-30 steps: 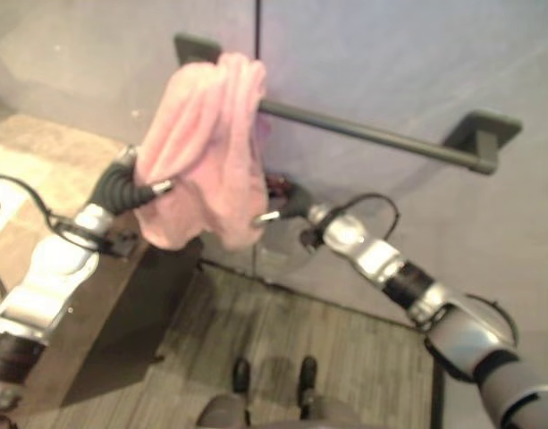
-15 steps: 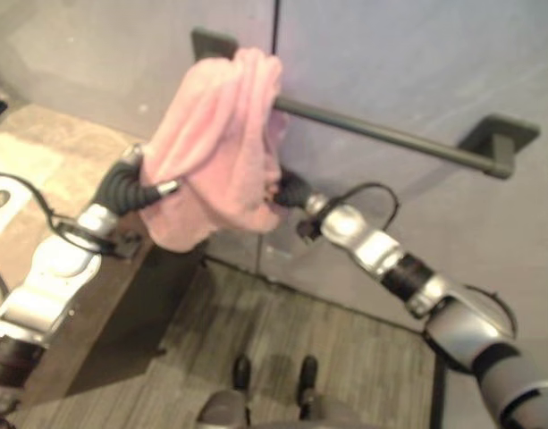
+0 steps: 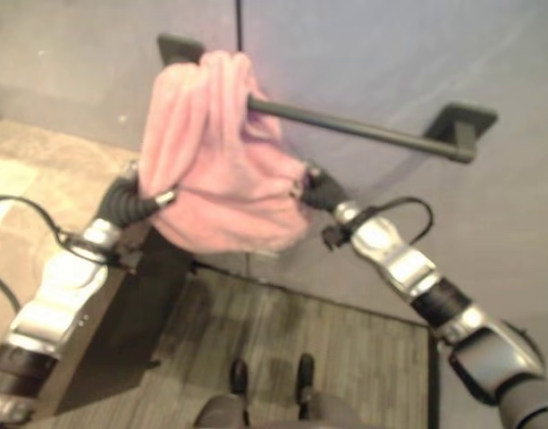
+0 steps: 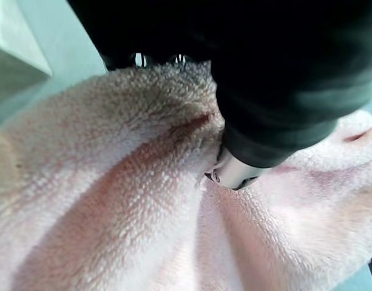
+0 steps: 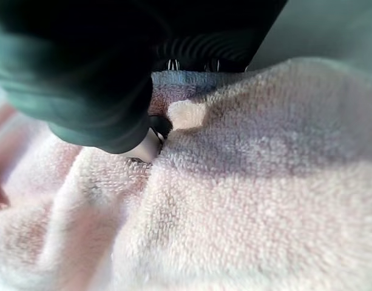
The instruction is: Put brush and paste in cup on sink, flatten towel.
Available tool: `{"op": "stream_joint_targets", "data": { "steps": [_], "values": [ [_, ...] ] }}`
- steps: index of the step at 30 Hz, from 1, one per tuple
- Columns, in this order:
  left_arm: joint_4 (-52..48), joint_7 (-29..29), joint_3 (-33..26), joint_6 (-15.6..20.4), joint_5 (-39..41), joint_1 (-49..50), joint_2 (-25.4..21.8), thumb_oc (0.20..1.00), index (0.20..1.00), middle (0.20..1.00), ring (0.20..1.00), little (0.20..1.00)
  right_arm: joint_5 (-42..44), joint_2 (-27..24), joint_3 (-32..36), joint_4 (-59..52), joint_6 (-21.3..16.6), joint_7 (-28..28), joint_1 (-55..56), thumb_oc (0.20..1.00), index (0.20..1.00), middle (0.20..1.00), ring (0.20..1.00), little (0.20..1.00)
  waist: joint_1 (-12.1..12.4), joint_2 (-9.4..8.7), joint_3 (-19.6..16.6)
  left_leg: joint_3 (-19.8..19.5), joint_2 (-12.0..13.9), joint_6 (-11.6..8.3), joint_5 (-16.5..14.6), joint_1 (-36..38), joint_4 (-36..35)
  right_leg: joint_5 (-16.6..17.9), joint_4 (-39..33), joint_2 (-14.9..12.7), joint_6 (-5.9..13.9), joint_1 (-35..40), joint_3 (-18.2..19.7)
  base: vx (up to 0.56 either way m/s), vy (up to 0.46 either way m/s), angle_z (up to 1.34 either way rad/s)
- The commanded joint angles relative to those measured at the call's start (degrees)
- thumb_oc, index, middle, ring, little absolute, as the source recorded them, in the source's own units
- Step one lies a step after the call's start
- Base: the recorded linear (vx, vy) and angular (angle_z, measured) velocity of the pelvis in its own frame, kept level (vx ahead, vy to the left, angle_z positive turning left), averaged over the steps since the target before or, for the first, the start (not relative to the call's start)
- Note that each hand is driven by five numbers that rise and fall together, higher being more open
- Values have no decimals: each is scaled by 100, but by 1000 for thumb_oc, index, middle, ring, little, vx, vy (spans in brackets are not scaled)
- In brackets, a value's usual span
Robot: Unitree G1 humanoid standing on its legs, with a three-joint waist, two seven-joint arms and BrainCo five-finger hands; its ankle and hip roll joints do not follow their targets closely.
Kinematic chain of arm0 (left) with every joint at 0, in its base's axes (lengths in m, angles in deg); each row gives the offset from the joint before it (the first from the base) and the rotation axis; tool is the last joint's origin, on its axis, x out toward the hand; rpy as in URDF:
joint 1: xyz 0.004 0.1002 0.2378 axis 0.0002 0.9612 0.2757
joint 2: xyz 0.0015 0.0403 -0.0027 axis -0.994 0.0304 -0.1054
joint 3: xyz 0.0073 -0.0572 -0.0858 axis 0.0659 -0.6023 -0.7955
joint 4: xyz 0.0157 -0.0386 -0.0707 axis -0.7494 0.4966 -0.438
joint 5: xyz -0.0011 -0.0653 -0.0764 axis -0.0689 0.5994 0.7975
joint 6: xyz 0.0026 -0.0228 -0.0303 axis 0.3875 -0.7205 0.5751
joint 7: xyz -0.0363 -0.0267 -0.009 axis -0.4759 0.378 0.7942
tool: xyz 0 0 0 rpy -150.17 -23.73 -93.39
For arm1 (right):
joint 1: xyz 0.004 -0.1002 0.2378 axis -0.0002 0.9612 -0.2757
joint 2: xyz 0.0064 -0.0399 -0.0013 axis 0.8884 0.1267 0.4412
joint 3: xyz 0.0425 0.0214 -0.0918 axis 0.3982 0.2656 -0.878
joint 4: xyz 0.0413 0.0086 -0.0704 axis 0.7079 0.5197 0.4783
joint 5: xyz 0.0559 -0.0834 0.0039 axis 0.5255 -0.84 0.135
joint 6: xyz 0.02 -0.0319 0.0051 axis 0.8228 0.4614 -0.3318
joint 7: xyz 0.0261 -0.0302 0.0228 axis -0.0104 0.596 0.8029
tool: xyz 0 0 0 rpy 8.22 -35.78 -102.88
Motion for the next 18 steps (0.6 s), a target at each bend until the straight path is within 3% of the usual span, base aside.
{"op": "stream_joint_targets", "data": {
  "steps": [1,4,5,8,10,13,14,17,18],
  "values": [
    [154,-81,-10,176,-125,-102,-232,200,200,200,200,200,154,-21,260,-289,-403,-66,-52,200,200,200,200,200,33,-18,-254,95,-174,390,-505,-125,69,-541,157,-243,220,332,14,0,-23,-7],
    [152,-86,-39,201,-2,-100,-146,200,200,200,200,200,231,-11,351,-370,-454,-108,36,200,200,200,200,200,30,-7,-258,102,-176,391,-511,-112,69,-543,138,-243,221,354,16,0,-10,-6],
    [296,-100,77,210,303,-115,172,200,200,200,200,200,277,176,377,-217,-501,-143,169,200,200,200,200,200,9,9,-265,126,-175,395,-521,-92,69,-538,131,-245,221,366,33,0,0,0],
    [209,-55,246,247,132,-365,87,200,200,200,200,200,34,118,299,-439,-514,-105,42,200,200,200,200,200,4,49,-299,151,-173,398,-536,-55,69,-549,98,-249,217,401,67,0,0,0],
    [376,-113,405,267,331,-471,366,200,200,200,200,200,73,319,358,-276,-580,-186,150,200,200,200,200,200,-37,87,-330,178,-177,394,-539,-31,69,-536,66,-249,217,424,87,1,-9,-2],
    [248,-150,431,298,69,-626,251,200,200,200,200,200,-16,291,381,-513,-622,-153,133,200,200,200,200,200,-48,108,-334,184,-176,390,-540,-17,69,-546,51,-249,211,446,96,0,0,0],
    [428,-206,456,277,428,-561,613,200,200,200,200,200,-46,409,449,-439,-668,-247,272,200,200,200,200,200,-79,124,-346,197,-173,395,-549,0,69,-540,30,-251,207,467,97,0,0,0],
    [276,-299,380,336,20,-609,501,200,200,200,200,200,68,444,653,-638,-784,-304,468,200,200,200,200,200,-96,148,-349,205,-175,391,-548,6,69,-541,14,-252,204,478,104,0,0,0],
    [490,-305,475,315,380,-552,831,200,200,200,200,200,-24,587,676,-570,-787,-347,610,200,200,200,200,200,-128,174,-355,229,-171,399,-561,22,69,-533,13,-252,211,481,109,0,0,0]
  ]
}}
